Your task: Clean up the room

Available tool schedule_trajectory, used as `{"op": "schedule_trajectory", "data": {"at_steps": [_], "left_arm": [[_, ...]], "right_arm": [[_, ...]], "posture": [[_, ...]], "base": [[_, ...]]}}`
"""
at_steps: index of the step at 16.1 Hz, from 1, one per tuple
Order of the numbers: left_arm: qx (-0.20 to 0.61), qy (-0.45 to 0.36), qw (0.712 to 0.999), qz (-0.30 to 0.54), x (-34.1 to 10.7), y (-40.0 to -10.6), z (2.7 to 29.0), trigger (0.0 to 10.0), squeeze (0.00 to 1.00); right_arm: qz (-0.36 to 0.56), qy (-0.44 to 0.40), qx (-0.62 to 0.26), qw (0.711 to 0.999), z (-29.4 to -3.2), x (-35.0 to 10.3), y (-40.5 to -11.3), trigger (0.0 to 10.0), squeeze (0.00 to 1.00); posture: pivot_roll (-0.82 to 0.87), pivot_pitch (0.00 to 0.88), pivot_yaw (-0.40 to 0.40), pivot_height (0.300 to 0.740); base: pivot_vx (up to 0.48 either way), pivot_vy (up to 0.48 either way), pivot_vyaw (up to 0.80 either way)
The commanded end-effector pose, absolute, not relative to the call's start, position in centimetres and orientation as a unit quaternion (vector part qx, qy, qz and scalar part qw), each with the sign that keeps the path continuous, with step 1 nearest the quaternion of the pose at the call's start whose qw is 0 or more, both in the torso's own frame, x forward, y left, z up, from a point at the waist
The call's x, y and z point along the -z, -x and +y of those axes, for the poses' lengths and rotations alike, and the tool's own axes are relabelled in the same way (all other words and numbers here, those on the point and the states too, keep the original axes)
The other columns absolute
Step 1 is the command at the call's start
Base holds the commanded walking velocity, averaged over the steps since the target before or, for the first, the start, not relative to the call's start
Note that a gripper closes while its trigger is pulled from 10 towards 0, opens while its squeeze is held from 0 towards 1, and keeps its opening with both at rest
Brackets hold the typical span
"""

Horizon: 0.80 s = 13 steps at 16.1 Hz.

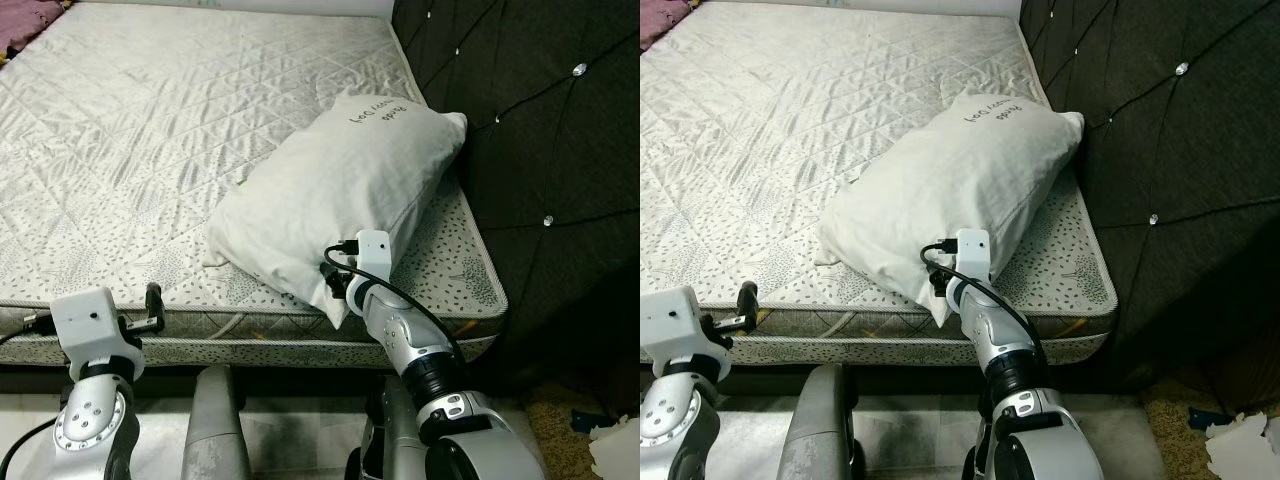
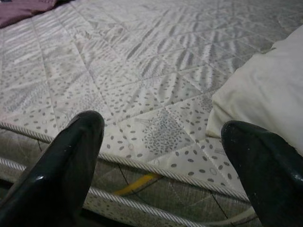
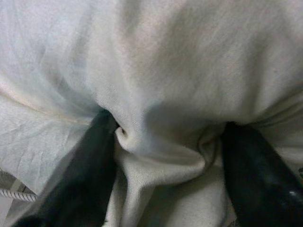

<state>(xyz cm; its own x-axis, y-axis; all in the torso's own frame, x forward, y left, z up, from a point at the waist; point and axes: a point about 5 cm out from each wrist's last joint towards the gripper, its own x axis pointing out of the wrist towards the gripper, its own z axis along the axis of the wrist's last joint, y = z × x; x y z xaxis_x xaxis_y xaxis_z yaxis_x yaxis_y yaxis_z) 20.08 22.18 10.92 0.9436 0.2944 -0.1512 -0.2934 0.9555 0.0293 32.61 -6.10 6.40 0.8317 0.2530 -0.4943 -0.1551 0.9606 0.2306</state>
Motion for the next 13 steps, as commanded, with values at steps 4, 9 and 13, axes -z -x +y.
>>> {"op": "schedule_trajectory", "data": {"at_steps": [4,9,13], "left_arm": [[-0.152,-0.009,0.986,0.071,-11.5,-20.3,22.6,10.0,0.00],[-0.154,-0.011,0.986,0.061,-11.8,-21.1,22.9,10.0,0.00],[-0.155,-0.009,0.986,0.055,-11.9,-21.6,22.8,10.0,0.00]], "right_arm": [[0.171,-0.038,-0.136,0.975,-4.5,-9.6,-34.7,0.0,0.00],[0.151,-0.047,-0.108,0.982,-5.8,-10.6,-36.4,0.0,0.00],[0.124,-0.025,-0.061,0.990,-9.3,-12.4,-38.4,0.0,0.00]], "posture": [[0.15,0.076,-0.049,0.582],[0.15,0.034,-0.051,0.582],[0.16,0.011,-0.058,0.582]], "base": [[0.000,0.000,0.00],[0.000,0.000,0.00],[0.000,0.000,0.00]]}}
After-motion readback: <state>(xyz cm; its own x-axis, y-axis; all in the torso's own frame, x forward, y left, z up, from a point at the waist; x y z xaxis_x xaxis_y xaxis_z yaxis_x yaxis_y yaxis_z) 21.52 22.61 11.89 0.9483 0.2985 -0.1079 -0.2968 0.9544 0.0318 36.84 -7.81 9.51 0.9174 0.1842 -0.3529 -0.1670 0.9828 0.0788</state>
